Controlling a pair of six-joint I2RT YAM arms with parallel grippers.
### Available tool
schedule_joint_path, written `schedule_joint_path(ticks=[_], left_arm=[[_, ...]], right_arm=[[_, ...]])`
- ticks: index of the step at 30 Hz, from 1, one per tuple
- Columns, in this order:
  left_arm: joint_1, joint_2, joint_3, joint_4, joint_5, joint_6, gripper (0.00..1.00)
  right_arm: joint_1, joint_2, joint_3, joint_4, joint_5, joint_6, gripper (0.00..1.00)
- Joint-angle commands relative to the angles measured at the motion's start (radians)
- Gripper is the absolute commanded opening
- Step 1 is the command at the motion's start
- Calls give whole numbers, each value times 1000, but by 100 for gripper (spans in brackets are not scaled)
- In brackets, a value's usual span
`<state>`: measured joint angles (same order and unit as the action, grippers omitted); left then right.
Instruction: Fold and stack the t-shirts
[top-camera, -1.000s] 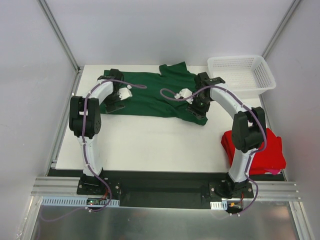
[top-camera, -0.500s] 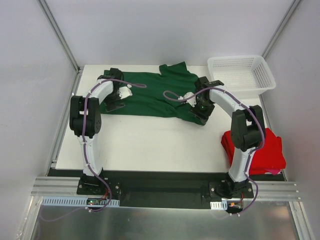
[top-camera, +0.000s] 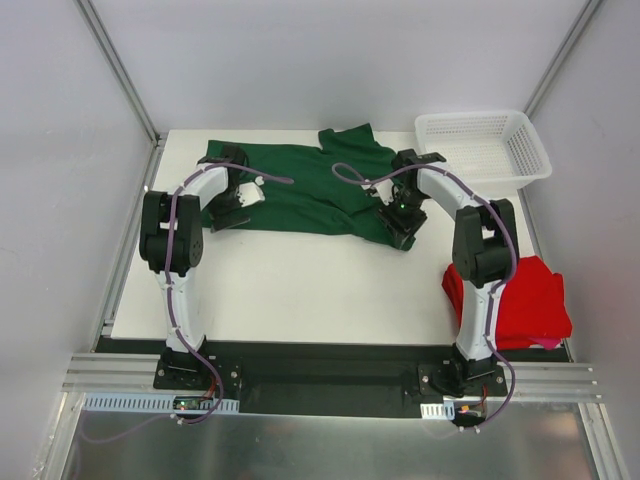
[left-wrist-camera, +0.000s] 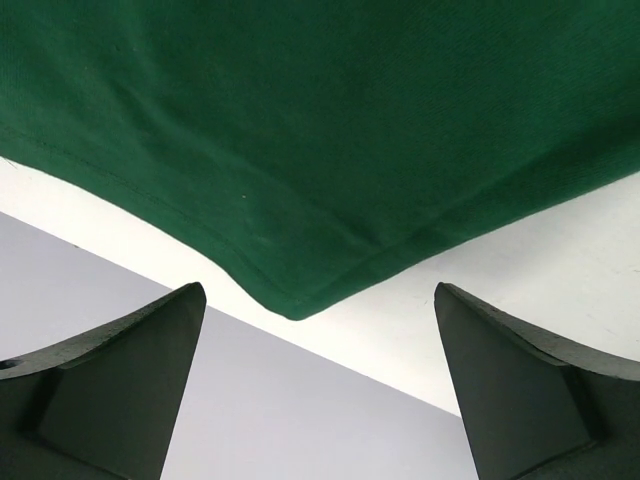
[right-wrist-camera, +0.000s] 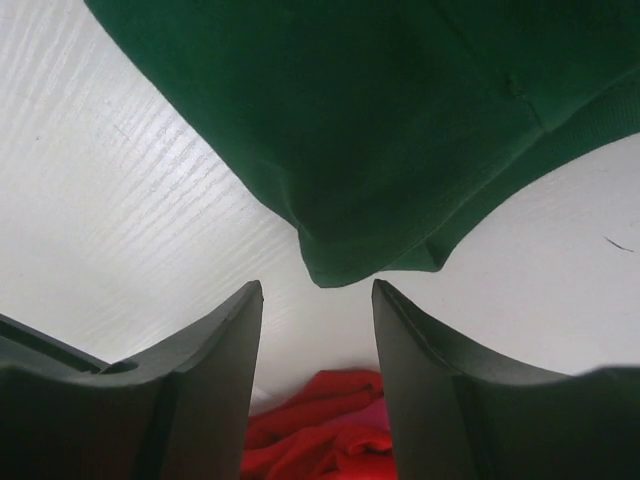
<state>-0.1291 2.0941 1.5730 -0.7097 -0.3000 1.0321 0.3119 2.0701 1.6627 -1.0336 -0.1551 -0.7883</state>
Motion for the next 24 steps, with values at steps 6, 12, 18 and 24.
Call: schedule_joint_path(ticks=[6,12,18,24], left_arm=[[-21,-65,-8,-10,-31,3,99],[-21,-63,12,-11,-36,6,99],[-20,-75,4,-11,-34,17,99],[-17,-68,-7,-13,-37,7,99]], right_arm=[[-17,21,20,-20,-44,67,51],[-23,33,15,-11,-49,69,49],[-31,28,8,-6,-52,50,32],[-33,5,-15,4,-49,34,20]])
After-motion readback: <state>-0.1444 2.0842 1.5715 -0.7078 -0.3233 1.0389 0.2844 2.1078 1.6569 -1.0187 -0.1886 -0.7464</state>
